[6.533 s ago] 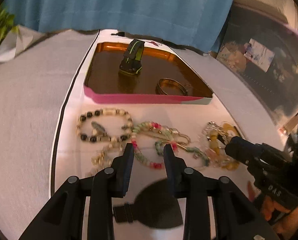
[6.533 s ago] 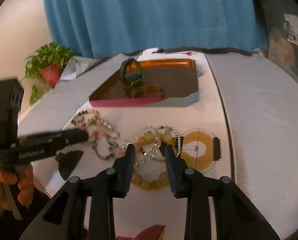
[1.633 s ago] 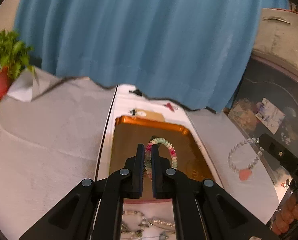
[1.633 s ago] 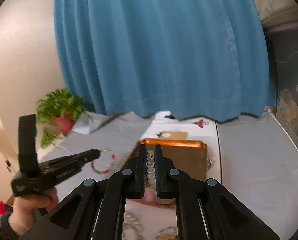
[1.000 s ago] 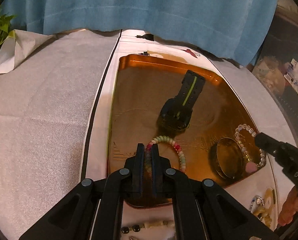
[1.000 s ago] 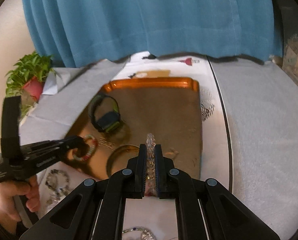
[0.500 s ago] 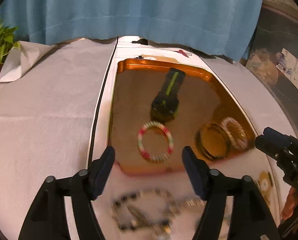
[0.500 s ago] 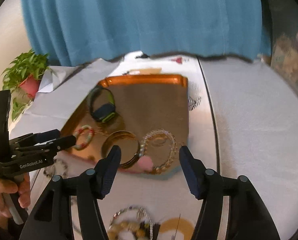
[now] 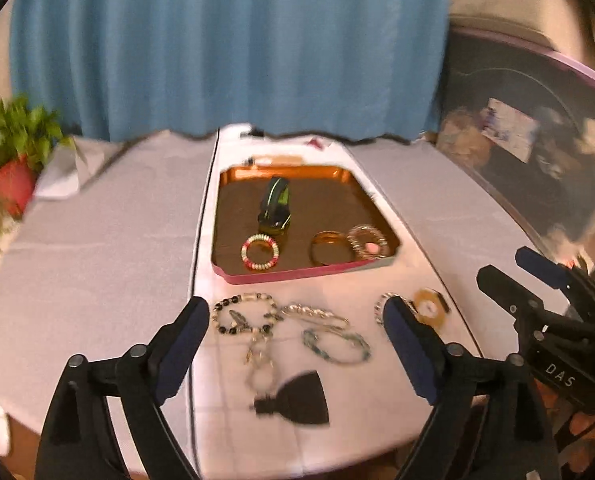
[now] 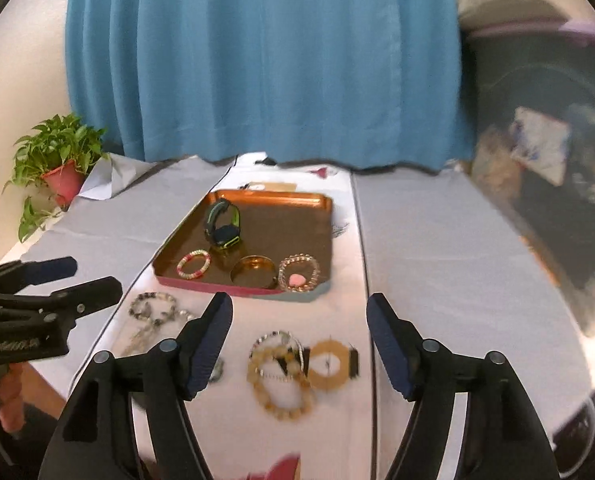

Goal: Organize jewelry
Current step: 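Withdraw both open tools from the tray, then grasp the teal-bead wire bangle with the left tool while the right grasps the amber bead bracelet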

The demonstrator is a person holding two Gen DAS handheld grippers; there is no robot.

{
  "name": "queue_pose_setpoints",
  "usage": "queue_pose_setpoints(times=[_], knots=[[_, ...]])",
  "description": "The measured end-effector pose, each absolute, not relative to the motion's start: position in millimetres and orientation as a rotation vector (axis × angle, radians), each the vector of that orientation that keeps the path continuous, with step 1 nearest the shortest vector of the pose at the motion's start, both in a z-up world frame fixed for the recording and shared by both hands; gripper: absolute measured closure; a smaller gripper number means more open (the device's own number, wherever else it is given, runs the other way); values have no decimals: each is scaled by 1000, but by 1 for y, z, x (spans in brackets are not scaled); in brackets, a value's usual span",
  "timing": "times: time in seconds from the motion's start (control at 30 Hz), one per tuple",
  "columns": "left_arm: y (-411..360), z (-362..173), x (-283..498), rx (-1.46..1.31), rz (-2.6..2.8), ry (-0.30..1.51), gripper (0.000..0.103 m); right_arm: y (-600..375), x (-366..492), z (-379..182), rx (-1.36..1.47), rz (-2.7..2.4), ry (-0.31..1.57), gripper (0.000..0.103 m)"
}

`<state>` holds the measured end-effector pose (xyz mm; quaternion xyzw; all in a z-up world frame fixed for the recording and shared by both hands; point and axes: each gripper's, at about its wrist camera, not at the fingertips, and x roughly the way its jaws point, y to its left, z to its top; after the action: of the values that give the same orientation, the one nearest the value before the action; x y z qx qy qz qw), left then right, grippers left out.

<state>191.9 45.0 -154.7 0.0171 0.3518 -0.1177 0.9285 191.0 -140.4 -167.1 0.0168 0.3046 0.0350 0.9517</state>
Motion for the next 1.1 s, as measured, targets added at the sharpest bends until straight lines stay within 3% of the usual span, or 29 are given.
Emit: queue_pose_setpoints(times=[0.33,0.53,0.87,1.1], knots=[[47,-94,85,33,-288,595,6,-138,93,-113,93,237,640,33],[59,-91,57,8,-329,523,1,-152,55,-94,102,210,598,33],[90,-168,114,-164,-314,697,2,-154,87,-150,64,215,636,38],[74,-209,153,-111,-333,778,4,-159,131,-201,80,306,684,42]])
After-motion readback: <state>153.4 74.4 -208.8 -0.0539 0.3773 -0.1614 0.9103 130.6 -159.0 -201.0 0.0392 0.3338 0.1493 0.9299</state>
